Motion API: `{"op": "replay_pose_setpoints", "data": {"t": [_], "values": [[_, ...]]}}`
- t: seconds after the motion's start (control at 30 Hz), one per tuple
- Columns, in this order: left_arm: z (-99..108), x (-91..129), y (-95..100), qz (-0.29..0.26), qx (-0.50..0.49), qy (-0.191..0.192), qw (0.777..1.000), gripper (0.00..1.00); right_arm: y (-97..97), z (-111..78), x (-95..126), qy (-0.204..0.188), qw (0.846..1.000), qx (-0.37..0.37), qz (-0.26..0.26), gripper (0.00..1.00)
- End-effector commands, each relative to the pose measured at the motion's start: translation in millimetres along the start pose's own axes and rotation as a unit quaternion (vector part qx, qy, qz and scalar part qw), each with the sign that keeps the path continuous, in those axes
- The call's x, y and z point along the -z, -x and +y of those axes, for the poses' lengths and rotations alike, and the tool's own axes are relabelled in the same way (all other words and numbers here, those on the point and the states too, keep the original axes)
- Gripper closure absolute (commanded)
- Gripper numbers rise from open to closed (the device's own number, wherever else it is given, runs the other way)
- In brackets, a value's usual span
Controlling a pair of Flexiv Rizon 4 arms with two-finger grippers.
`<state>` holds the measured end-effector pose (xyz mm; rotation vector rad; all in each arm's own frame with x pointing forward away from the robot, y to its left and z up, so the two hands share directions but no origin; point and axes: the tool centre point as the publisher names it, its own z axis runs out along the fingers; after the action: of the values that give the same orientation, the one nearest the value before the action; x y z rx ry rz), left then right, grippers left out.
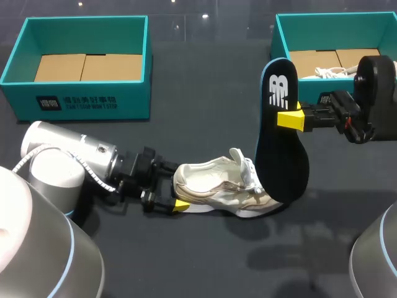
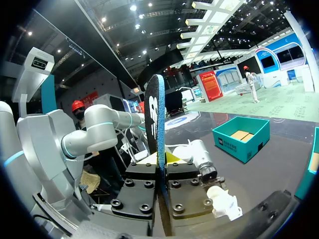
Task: Take the shoe out of the shoebox, open the shoe tongue, remove and reinsert the insole, then place the shoe into the shoebox
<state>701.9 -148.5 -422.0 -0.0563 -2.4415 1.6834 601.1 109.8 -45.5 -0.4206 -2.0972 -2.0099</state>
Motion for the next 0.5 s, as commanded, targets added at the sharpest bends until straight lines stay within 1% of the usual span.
{"op": "replay_pose_setpoints", "data": {"t": [0.03, 0.17, 0.23, 0.27, 0.33, 0.5], "values": [[-9, 19, -7.7, -0.016, 0.002, 0.067, 0.998, 0.00, 0.6, -0.8, -2, -0.001, 1.000, 0.000, 0.000, 1.00], [-10, 30, -7.9, -0.020, 0.002, 0.126, 0.992, 0.00, 0.6, -0.8, -2, -0.001, 1.000, 0.000, 0.000, 1.00], [-9, 34, -8.8, -0.017, 0.005, 0.165, 0.986, 0.00, 0.6, -0.8, -2, -0.001, 1.000, 0.000, 0.000, 1.00], [-9, 37, -9.2, -0.018, 0.005, 0.198, 0.980, 0.00, 0.6, -0.8, -2, -0.001, 1.000, 0.000, 0.000, 1.00], [-10, 46, -10.1, -0.025, -0.027, 0.264, 0.964, 0.00, 0.6, -0.8, -2, -0.001, 1.000, 0.000, 0.000, 1.00], [-10, 46, -10.1, -0.025, -0.027, 0.264, 0.964, 0.00, 0.6, -0.8, -2, -0.001, 1.000, 0.000, 0.000, 1.00]]}}
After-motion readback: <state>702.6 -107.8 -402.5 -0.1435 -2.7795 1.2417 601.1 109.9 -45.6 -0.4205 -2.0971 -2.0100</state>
